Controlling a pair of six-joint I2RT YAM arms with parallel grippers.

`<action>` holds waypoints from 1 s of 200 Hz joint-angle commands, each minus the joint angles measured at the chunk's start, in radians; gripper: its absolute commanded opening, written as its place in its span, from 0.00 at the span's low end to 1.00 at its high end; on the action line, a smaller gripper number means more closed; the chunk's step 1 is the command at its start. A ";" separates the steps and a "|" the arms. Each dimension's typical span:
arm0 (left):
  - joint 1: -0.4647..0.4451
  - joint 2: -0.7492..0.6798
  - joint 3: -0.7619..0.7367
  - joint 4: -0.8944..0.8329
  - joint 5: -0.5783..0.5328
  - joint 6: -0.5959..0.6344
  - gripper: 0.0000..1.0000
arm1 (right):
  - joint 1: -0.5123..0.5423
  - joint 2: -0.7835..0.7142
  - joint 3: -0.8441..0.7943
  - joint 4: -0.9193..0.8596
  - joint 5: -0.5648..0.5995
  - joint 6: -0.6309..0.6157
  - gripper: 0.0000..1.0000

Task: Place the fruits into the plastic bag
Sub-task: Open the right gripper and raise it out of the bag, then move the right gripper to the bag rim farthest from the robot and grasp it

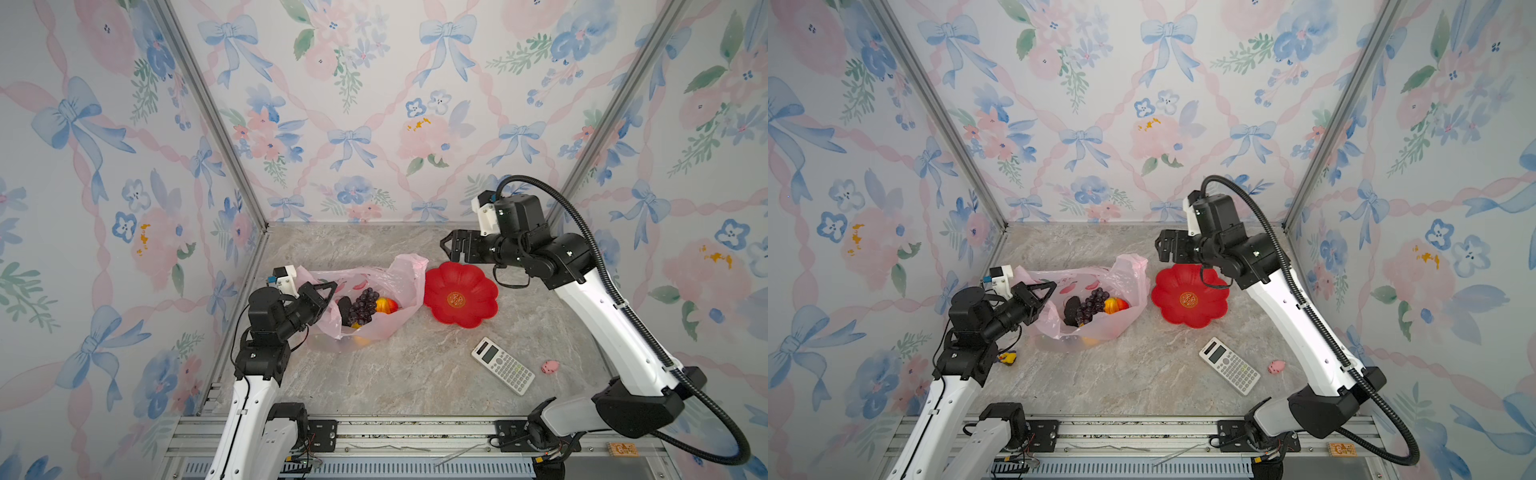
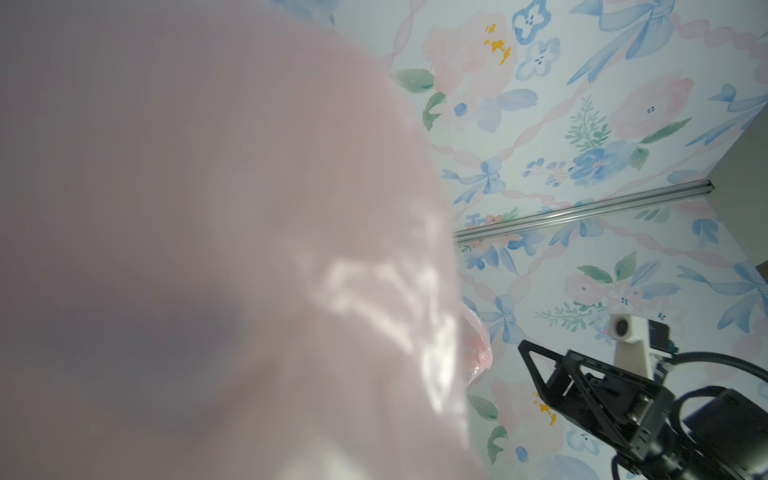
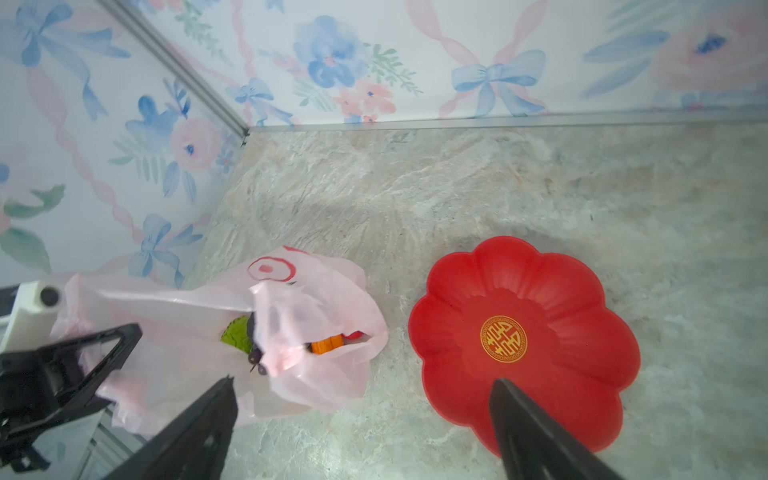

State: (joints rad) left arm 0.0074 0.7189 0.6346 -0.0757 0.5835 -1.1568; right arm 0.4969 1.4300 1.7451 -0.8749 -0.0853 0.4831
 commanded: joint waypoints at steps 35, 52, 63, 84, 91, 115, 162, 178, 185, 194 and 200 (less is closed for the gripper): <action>0.010 0.009 -0.001 0.018 -0.002 0.000 0.00 | -0.118 0.039 -0.154 0.182 -0.557 0.089 0.96; 0.009 0.020 0.005 0.020 0.001 0.003 0.00 | -0.101 0.065 -0.162 0.189 -0.614 0.059 0.96; 0.009 0.028 0.005 0.024 0.003 0.005 0.00 | -0.086 0.073 -0.171 0.205 -0.632 0.051 0.96; 0.010 0.036 0.004 0.026 0.006 0.006 0.00 | -0.053 0.089 -0.181 0.260 -0.660 0.057 0.96; 0.010 0.038 0.002 0.027 0.007 0.006 0.00 | -0.042 0.098 -0.180 0.273 -0.673 0.061 0.96; 0.009 0.039 -0.004 0.030 0.007 0.005 0.00 | -0.011 0.135 -0.158 0.287 -0.696 0.056 0.96; 0.009 0.039 -0.005 0.036 0.002 0.003 0.00 | 0.033 0.198 -0.119 0.302 -0.737 0.070 0.96; 0.010 0.042 -0.007 0.040 0.000 0.002 0.00 | 0.049 0.211 -0.119 0.314 -0.741 0.078 0.97; 0.009 0.043 -0.006 0.043 -0.001 0.002 0.00 | 0.055 0.215 -0.123 0.326 -0.747 0.086 0.98; 0.009 0.045 -0.007 0.045 -0.001 0.000 0.00 | 0.061 0.219 -0.127 0.342 -0.753 0.097 0.99; 0.009 0.047 -0.007 0.047 -0.001 0.000 0.00 | 0.068 0.219 -0.129 0.350 -0.756 0.100 0.99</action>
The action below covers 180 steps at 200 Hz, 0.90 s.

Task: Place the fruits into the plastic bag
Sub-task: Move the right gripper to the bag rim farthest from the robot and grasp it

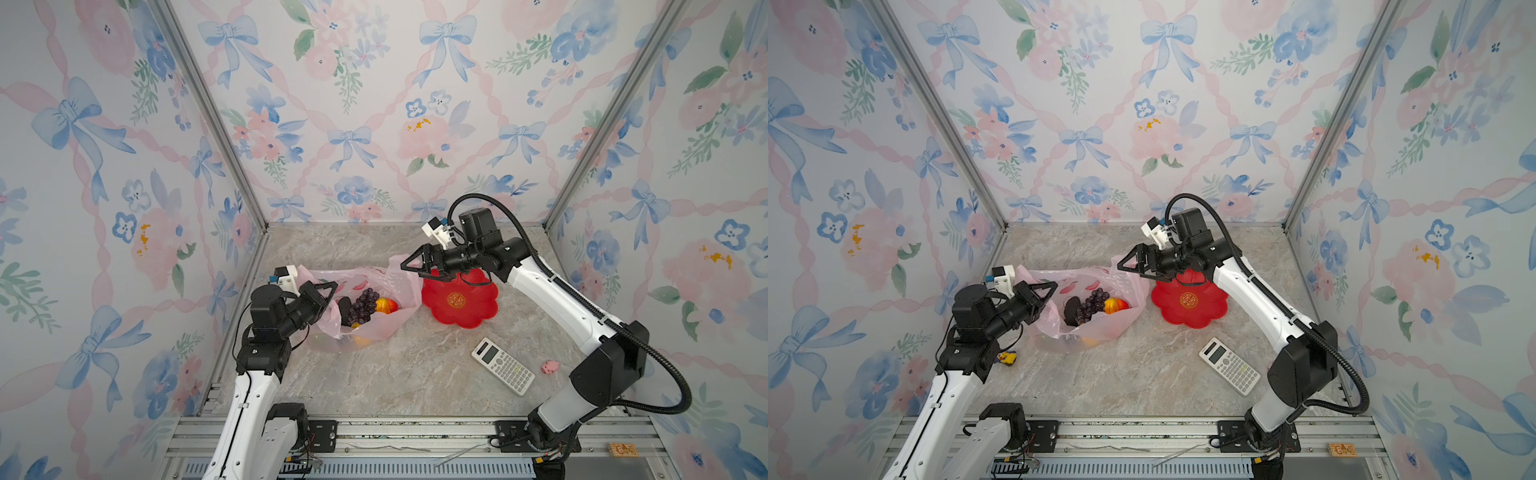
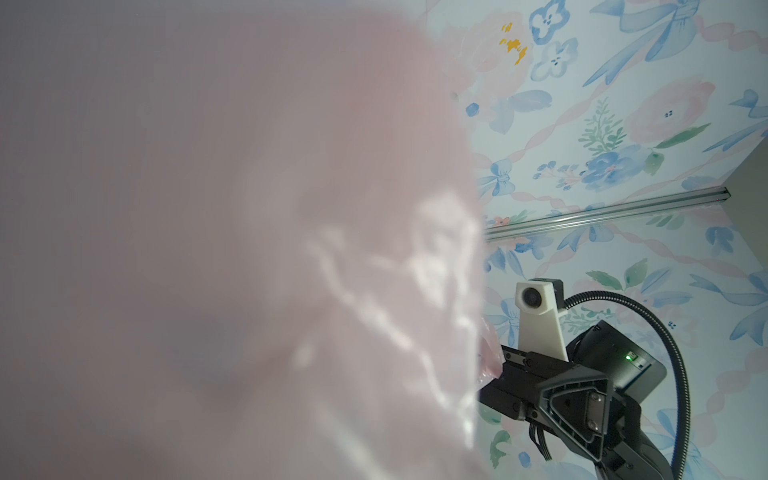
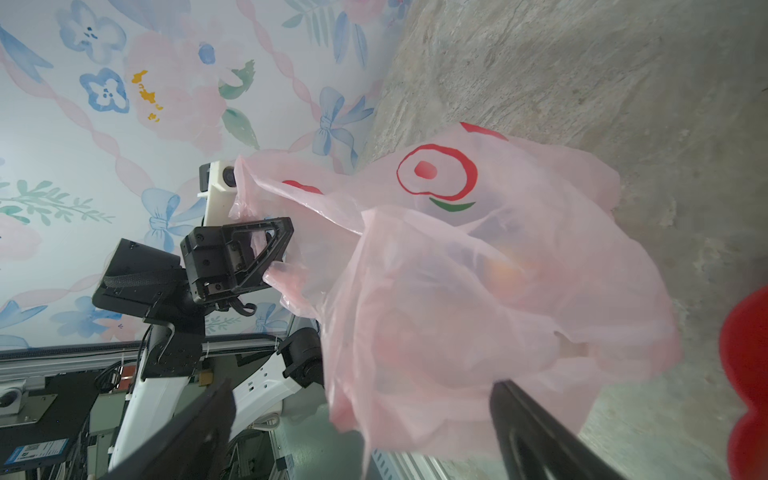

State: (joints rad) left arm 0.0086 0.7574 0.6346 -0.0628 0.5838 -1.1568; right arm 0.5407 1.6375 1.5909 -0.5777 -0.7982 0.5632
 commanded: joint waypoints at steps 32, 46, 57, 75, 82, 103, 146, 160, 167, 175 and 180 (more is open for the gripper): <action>0.008 0.014 -0.006 0.037 -0.001 0.000 0.00 | 0.039 0.049 0.024 0.111 -0.066 0.054 0.96; 0.008 0.015 -0.004 0.039 -0.001 0.000 0.00 | 0.040 0.063 0.029 0.130 -0.079 0.055 0.92; 0.008 0.015 -0.003 0.037 -0.001 0.000 0.00 | 0.041 0.078 0.037 0.136 -0.090 0.087 0.89; 0.008 0.012 -0.003 0.038 -0.001 0.000 0.00 | 0.045 0.098 0.068 0.091 -0.094 0.069 0.84; 0.010 0.010 -0.004 0.037 -0.002 0.000 0.00 | 0.048 0.104 0.092 0.043 -0.082 0.020 0.83; 0.010 0.007 -0.004 0.037 -0.004 -0.002 0.00 | 0.061 0.125 0.191 -0.216 0.025 -0.144 0.82; 0.011 0.017 0.005 0.038 -0.004 -0.001 0.00 | 0.064 0.107 0.279 -0.554 0.271 -0.269 0.85; 0.011 0.024 0.009 0.038 -0.002 0.001 0.00 | 0.065 0.078 0.273 -0.561 0.265 -0.254 0.88; 0.012 0.026 0.012 0.040 -0.001 0.002 0.00 | 0.068 0.064 0.269 -0.556 0.252 -0.246 0.88; 0.011 0.030 0.014 0.041 0.000 0.002 0.00 | 0.074 0.055 0.267 -0.552 0.237 -0.238 0.90; 0.011 0.030 0.014 0.043 0.001 0.002 0.00 | 0.081 0.053 0.269 -0.552 0.230 -0.233 0.90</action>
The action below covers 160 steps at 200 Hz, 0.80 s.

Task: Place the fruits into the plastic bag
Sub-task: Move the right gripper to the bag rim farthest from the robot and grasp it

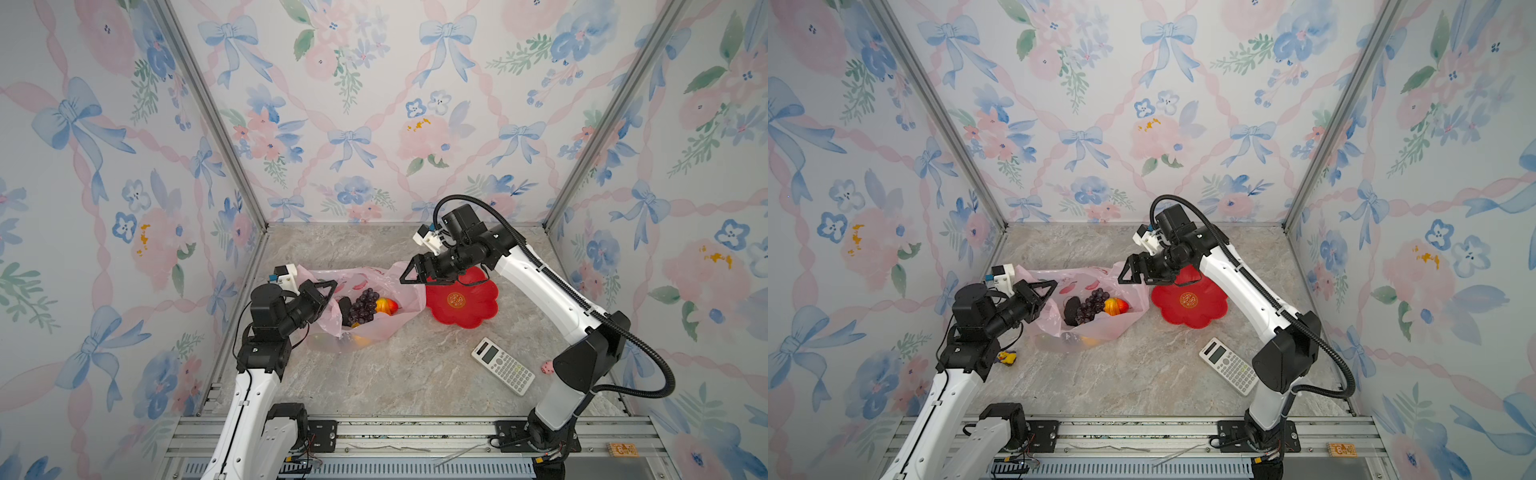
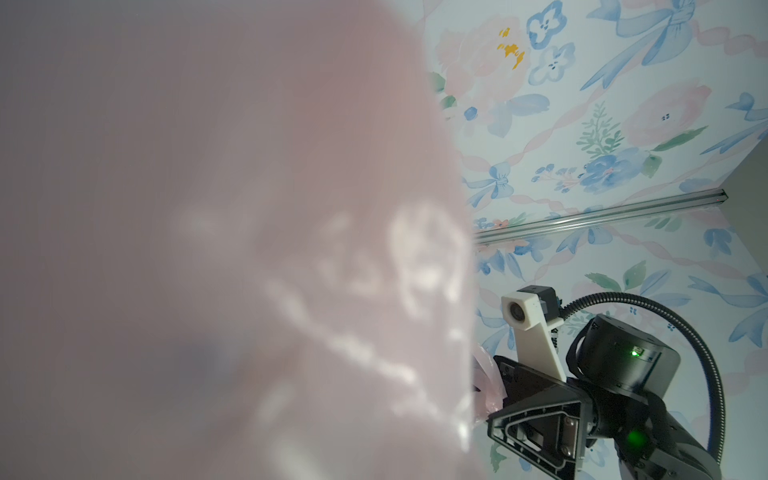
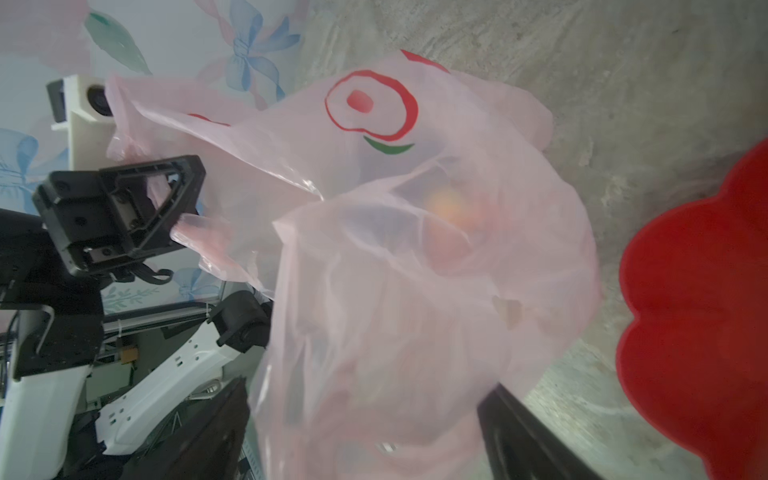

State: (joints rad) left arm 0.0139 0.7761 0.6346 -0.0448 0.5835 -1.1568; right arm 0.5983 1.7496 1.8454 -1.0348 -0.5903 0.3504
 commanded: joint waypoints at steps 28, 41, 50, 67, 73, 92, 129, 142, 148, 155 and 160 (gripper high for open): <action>0.006 0.007 0.017 0.025 0.005 0.002 0.00 | 0.056 -0.049 0.036 -0.093 0.006 -0.010 0.91; 0.006 -0.002 0.015 0.025 0.007 0.000 0.00 | 0.066 -0.039 0.044 -0.101 0.020 -0.007 0.90; 0.006 -0.013 0.010 0.023 0.007 -0.002 0.00 | 0.069 -0.032 0.046 -0.108 0.031 0.001 0.89; 0.006 -0.035 -0.004 0.018 0.006 -0.009 0.00 | 0.071 -0.021 0.048 -0.109 0.049 0.017 0.86; 0.006 -0.042 -0.011 0.018 0.006 -0.012 0.00 | 0.073 -0.018 0.049 -0.101 0.050 0.019 0.85; 0.006 -0.061 -0.022 0.016 0.006 -0.018 0.00 | 0.081 -0.005 0.054 -0.068 0.054 0.033 0.84; 0.008 -0.071 -0.024 0.007 0.009 -0.016 0.00 | 0.093 0.026 0.119 -0.132 0.186 0.021 0.82; 0.010 -0.071 -0.022 0.006 0.009 -0.017 0.00 | 0.097 0.038 0.157 -0.178 0.271 -0.002 0.82; 0.010 -0.071 -0.020 0.007 0.010 -0.016 0.00 | 0.099 0.044 0.171 -0.193 0.294 -0.012 0.82; 0.010 -0.070 -0.019 0.006 0.010 -0.015 0.00 | 0.099 0.052 0.185 -0.205 0.311 -0.017 0.82; 0.010 -0.070 -0.019 0.007 0.009 -0.015 0.00 | 0.100 0.059 0.192 -0.207 0.316 -0.019 0.82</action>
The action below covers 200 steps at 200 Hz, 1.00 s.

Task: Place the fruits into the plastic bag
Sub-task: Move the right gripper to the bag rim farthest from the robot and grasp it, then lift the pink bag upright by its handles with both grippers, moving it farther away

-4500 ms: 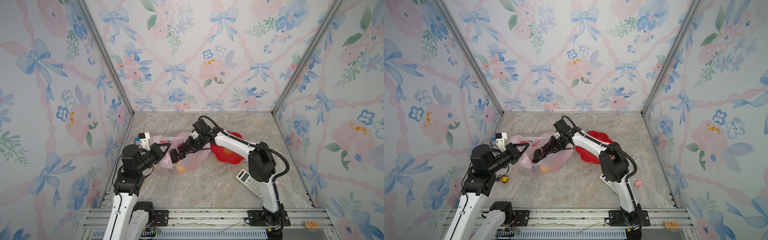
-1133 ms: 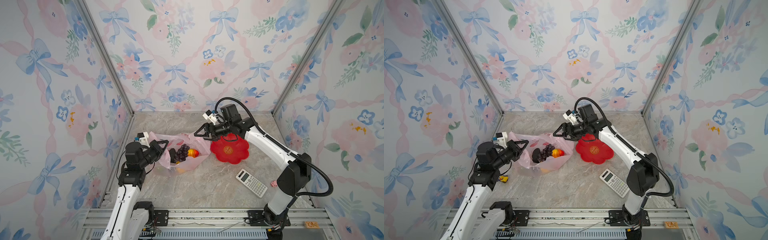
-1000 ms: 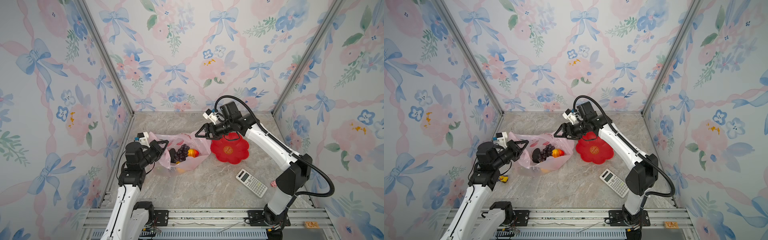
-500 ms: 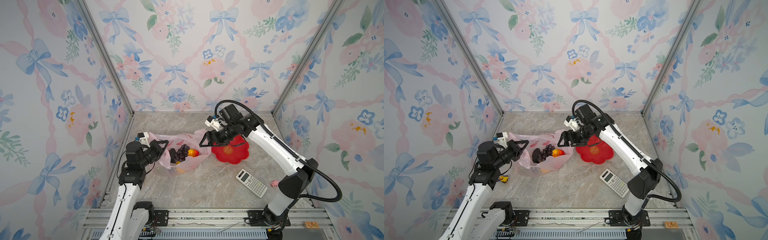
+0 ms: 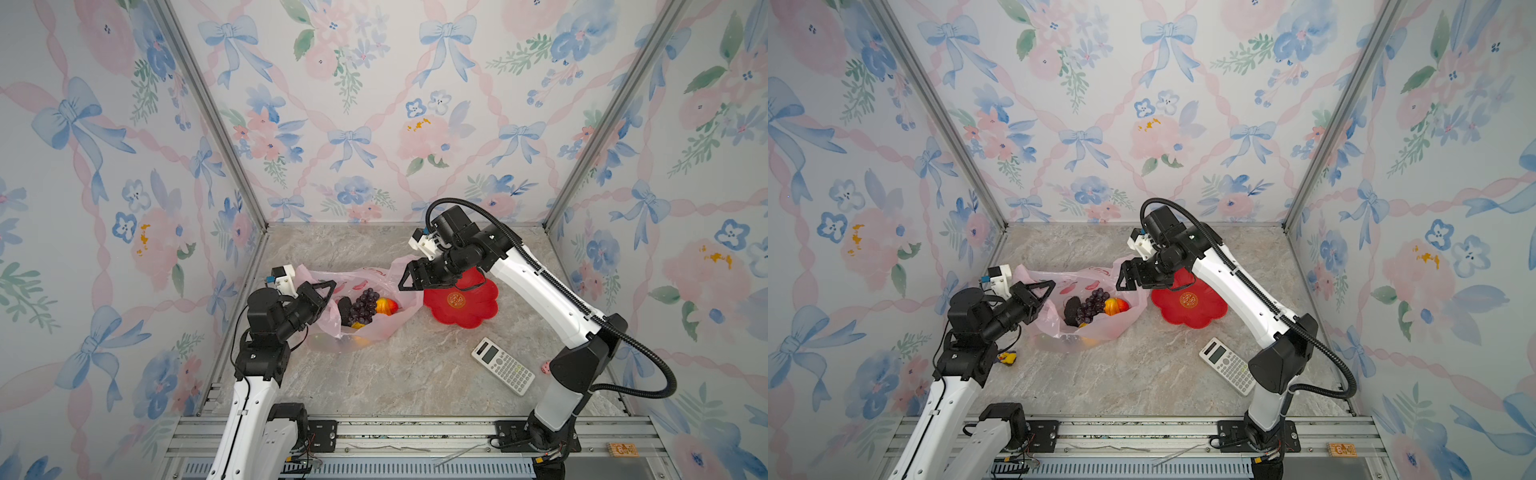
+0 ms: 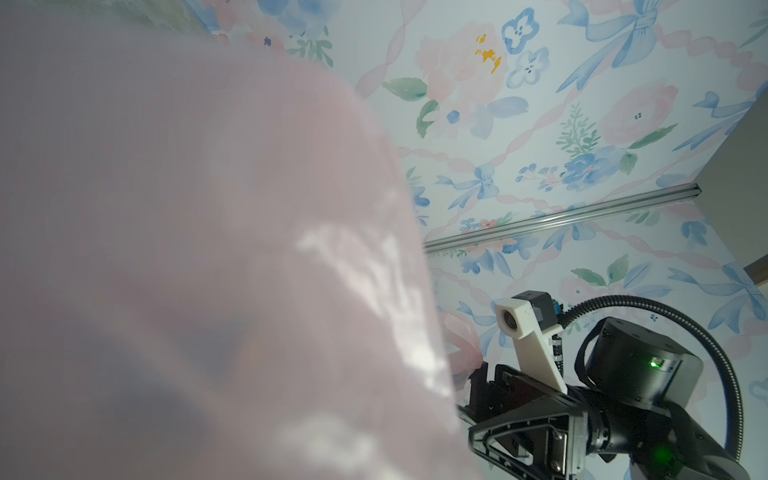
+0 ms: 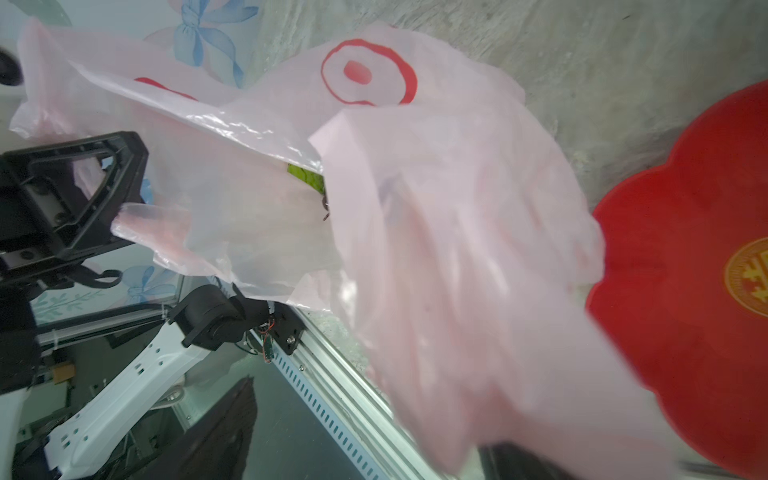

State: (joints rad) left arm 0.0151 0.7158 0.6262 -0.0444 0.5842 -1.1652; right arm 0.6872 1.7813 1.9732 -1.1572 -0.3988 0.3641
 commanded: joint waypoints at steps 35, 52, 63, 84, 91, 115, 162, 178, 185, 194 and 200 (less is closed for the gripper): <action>0.014 0.004 0.000 0.006 0.016 -0.003 0.00 | 0.015 0.082 0.119 -0.097 0.126 -0.035 0.72; 0.017 0.010 0.008 0.007 0.019 0.002 0.00 | 0.017 0.101 0.139 -0.106 0.141 -0.038 0.68; 0.019 0.015 0.010 0.007 0.022 0.005 0.00 | 0.018 0.106 0.150 -0.111 0.159 -0.039 0.67; 0.023 0.017 0.010 0.006 0.023 0.007 0.00 | 0.018 0.119 0.167 -0.114 0.178 -0.039 0.65; 0.022 0.017 0.010 0.007 0.025 0.007 0.00 | 0.017 0.125 0.177 -0.117 0.178 -0.038 0.64; 0.025 0.016 0.011 0.006 0.028 0.007 0.00 | 0.017 0.138 0.216 -0.139 0.176 -0.034 0.50; 0.043 0.038 0.087 0.001 0.047 -0.005 0.00 | 0.007 0.102 0.296 -0.140 0.166 0.000 0.00; 0.055 0.071 0.177 -0.007 0.069 -0.007 0.00 | -0.012 0.092 0.348 -0.116 0.128 0.034 0.00; 0.060 0.088 0.219 -0.015 0.076 -0.002 0.00 | -0.022 0.089 0.368 -0.095 0.104 0.053 0.00; 0.064 0.115 0.277 -0.028 0.086 0.007 0.00 | -0.035 0.084 0.393 -0.059 0.071 0.077 0.00; 0.066 0.133 0.318 -0.034 0.093 0.011 0.00 | -0.043 0.082 0.411 -0.032 0.051 0.093 0.00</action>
State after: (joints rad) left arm 0.0677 0.8082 0.7967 -0.0792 0.6300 -1.1683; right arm 0.6762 1.9076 2.3020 -1.2659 -0.2642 0.3843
